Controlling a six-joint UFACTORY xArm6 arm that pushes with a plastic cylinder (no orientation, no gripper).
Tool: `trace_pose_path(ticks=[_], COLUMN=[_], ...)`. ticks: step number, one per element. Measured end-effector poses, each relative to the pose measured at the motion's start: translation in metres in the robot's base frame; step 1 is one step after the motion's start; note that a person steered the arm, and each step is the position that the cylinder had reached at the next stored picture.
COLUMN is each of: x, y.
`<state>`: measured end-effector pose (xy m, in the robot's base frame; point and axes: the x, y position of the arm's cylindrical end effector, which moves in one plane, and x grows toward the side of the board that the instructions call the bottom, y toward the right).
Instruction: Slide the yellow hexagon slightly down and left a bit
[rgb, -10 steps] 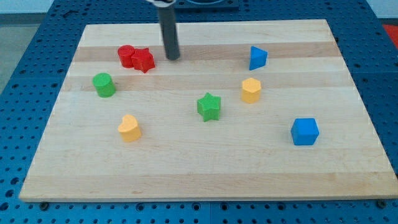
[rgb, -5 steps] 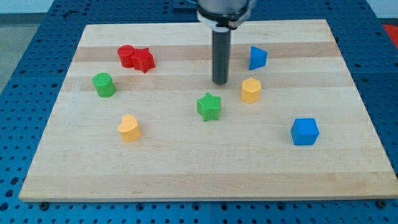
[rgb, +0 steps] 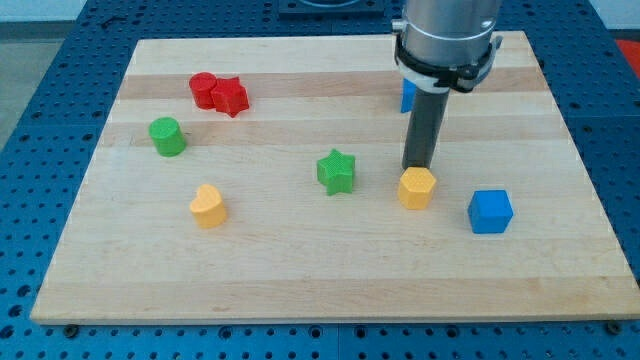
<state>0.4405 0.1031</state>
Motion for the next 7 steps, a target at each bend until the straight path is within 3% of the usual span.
trace_pose_path(ticks=[2,3,5,6,7], x=[-0.009,0.021,0.062,0.064,0.061], y=[0.081,0.078,0.013,-0.015,0.001])
